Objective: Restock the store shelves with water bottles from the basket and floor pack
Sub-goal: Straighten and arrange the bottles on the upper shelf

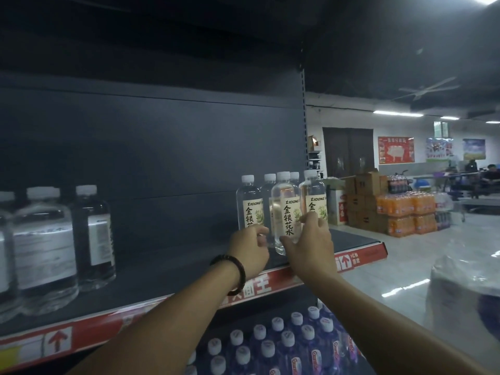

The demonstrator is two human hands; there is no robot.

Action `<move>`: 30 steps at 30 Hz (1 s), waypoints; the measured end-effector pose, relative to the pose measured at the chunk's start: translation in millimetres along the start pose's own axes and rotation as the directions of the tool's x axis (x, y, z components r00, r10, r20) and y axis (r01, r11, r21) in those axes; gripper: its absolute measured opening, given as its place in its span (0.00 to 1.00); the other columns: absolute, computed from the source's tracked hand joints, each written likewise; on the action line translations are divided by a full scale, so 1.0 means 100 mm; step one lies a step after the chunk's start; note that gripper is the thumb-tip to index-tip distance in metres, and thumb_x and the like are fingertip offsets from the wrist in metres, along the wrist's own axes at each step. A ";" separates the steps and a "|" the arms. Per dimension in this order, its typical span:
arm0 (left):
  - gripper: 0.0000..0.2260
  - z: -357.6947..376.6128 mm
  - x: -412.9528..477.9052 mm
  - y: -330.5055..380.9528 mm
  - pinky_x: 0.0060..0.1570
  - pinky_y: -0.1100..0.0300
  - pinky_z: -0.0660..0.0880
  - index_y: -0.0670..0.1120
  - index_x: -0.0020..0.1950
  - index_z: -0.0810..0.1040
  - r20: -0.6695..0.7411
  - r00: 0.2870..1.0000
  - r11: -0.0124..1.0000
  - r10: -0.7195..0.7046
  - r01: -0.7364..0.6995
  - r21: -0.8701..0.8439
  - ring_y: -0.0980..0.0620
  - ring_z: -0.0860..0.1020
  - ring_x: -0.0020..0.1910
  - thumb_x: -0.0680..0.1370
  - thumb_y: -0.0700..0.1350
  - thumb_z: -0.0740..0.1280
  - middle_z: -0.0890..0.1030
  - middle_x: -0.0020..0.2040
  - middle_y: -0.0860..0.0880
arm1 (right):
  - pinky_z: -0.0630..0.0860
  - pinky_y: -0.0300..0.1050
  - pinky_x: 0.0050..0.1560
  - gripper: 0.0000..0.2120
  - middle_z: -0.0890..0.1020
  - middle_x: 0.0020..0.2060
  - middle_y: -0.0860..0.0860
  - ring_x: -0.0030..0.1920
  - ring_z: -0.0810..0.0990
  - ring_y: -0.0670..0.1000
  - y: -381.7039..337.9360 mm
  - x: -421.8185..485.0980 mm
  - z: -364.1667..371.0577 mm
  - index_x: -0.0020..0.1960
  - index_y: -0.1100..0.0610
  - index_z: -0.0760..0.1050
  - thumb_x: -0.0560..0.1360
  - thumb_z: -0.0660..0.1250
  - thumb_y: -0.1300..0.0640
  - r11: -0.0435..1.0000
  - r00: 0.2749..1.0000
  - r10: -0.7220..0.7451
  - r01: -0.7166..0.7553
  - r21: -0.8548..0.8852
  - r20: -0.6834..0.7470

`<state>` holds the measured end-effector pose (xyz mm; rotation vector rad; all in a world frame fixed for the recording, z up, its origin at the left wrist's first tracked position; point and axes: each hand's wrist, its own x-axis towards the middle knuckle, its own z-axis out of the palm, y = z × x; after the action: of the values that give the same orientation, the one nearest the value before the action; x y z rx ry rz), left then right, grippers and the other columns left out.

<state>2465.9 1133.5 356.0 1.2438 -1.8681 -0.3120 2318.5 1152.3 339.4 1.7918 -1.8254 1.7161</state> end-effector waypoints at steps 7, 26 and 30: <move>0.08 -1.13 -0.81 -0.50 0.52 0.53 0.76 0.55 0.57 0.78 -0.126 0.899 0.723 0.419 -0.247 0.645 0.52 0.76 0.52 0.78 0.47 0.66 0.78 0.53 0.57 | 0.74 0.46 0.52 0.09 0.75 0.51 0.46 0.50 0.77 0.49 -0.69 -0.42 0.35 0.56 0.50 0.72 0.79 0.70 0.53 0.961 0.936 -0.275 0.259 0.098 0.220; 0.18 -2.29 -1.52 -1.57 0.54 0.47 0.70 0.53 0.60 0.78 -0.446 0.817 0.703 0.366 0.071 0.708 0.45 0.70 0.60 0.71 0.41 0.64 0.74 0.64 0.52 | 0.81 0.49 0.41 0.24 0.81 0.53 0.57 0.47 0.83 0.54 -2.56 -0.82 1.82 0.66 0.62 0.68 0.71 0.67 0.67 0.841 0.721 -0.138 -0.276 0.465 0.679; 0.18 -2.28 -1.51 -1.60 0.54 0.47 0.70 0.54 0.60 0.77 -0.448 0.810 0.693 0.379 0.073 0.717 0.46 0.69 0.60 0.71 0.41 0.66 0.74 0.63 0.53 | 0.80 0.48 0.40 0.09 0.83 0.42 0.56 0.40 0.82 0.52 -2.52 -0.79 1.90 0.53 0.61 0.79 0.73 0.69 0.69 0.808 0.699 -0.212 -0.267 0.525 0.683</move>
<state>2762.3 1239.5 320.3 1.4255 -1.5514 0.9078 2641.7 1146.5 371.0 3.0918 -1.5571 1.8954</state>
